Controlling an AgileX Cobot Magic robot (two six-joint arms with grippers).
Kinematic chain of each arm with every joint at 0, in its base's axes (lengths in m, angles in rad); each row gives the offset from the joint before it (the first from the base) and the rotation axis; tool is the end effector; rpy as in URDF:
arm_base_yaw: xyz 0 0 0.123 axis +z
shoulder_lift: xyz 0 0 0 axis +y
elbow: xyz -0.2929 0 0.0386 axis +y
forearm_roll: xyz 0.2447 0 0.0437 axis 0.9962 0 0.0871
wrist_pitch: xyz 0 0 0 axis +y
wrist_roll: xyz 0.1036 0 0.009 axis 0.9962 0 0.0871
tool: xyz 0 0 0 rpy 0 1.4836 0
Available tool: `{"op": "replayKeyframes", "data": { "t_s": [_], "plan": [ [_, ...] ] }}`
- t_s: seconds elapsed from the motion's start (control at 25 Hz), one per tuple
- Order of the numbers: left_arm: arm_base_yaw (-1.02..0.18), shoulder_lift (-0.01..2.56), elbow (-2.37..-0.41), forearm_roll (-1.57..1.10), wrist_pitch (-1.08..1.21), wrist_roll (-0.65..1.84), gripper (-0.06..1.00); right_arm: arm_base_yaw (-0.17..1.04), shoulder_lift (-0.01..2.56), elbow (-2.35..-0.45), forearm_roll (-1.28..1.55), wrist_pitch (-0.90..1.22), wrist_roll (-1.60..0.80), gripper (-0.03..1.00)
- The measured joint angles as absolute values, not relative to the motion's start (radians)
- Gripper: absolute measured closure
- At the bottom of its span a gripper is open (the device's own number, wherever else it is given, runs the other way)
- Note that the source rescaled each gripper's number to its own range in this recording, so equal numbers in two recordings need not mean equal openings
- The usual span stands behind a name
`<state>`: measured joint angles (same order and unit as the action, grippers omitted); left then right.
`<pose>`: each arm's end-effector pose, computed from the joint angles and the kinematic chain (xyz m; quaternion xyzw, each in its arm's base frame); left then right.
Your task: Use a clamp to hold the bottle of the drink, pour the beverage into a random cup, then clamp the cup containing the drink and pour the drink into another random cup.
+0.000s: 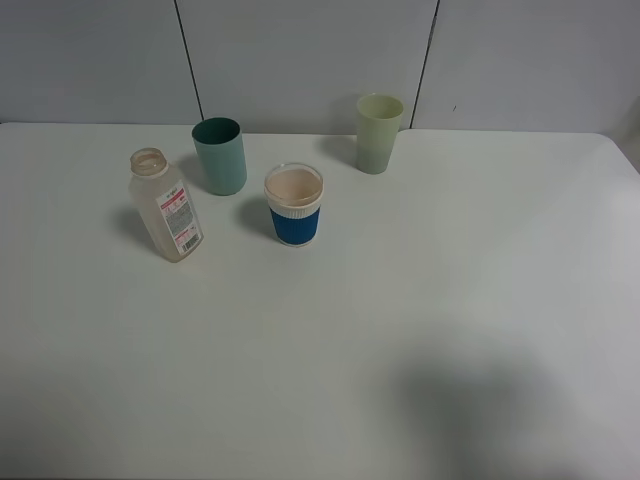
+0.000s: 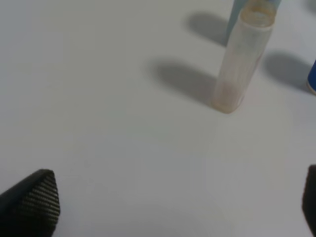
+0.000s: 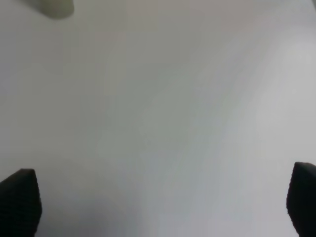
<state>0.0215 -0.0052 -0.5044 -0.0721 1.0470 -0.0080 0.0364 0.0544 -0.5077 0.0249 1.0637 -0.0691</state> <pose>-0.0072 -0.0066 0.2725 -0.0112 0.8465 -0.0324 0.5313 0.0004 0.0023 0.2719 -0.0459 0.8646 0.0043 0.5003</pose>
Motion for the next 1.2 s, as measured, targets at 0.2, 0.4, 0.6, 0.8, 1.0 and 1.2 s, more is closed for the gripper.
{"op": "replayKeyframes", "data": {
  "t_s": [0.2, 0.4, 0.6, 0.8, 1.0, 1.2],
  "plan": [
    [0.021, -0.005, -0.504, -0.072, 1.047, -0.008, -0.06, 0.036, 0.052, -0.508, 0.008, 1.064, -0.055, -0.03],
    [0.021, -0.005, -0.504, -0.072, 1.047, -0.008, -0.06, 0.036, 0.047, -0.508, -0.02, 1.064, -0.014, -0.03],
    [0.021, -0.005, -0.504, -0.072, 1.047, -0.008, -0.06, 0.036, 0.047, -0.508, -0.02, 1.064, -0.007, -0.03],
    [0.021, -0.005, -0.504, -0.072, 1.047, -0.008, -0.06, 0.028, 0.046, -0.508, -0.02, 1.064, 0.0, -0.03],
    [0.021, -0.005, -0.504, -0.072, 1.047, -0.008, -0.06, 0.024, 0.008, -0.508, -0.02, 1.064, 0.0, -0.03],
    [0.021, -0.005, -0.504, -0.072, 1.047, -0.008, -0.06, -0.008, -0.003, -0.508, -0.02, 1.064, 0.0, -0.03]
  ]
}}
